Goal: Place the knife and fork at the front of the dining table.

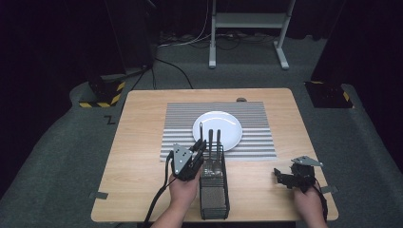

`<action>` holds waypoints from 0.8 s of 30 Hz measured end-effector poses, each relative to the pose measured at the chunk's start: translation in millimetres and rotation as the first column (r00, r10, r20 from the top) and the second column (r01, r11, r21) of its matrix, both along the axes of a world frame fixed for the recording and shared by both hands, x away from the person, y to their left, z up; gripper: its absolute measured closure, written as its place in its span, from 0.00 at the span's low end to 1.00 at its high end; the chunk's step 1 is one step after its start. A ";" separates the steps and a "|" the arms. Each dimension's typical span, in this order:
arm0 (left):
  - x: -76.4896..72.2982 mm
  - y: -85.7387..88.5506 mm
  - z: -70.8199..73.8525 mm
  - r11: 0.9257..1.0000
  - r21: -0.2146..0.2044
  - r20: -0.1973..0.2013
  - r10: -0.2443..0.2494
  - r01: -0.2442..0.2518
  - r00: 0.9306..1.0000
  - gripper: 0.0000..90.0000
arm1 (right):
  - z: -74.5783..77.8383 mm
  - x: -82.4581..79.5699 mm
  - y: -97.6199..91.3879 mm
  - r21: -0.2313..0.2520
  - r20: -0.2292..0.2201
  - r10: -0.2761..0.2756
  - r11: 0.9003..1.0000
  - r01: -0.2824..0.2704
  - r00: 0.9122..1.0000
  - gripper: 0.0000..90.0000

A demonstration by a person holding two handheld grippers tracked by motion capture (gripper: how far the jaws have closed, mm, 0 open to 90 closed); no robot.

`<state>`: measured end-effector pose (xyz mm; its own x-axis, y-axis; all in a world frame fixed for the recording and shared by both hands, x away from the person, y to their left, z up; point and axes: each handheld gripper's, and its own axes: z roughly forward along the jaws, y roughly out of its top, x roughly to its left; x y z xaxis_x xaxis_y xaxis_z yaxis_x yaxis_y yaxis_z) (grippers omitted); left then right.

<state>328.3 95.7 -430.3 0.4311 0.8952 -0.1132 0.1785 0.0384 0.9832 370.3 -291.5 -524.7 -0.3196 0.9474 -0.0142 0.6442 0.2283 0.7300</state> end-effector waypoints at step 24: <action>-9.1 2.9 28.8 0.997 -0.050 0.093 -0.045 0.050 0.995 0.90 | 0.0 0.0 0.0 0.000 0.000 0.000 1.000 0.000 1.000 0.12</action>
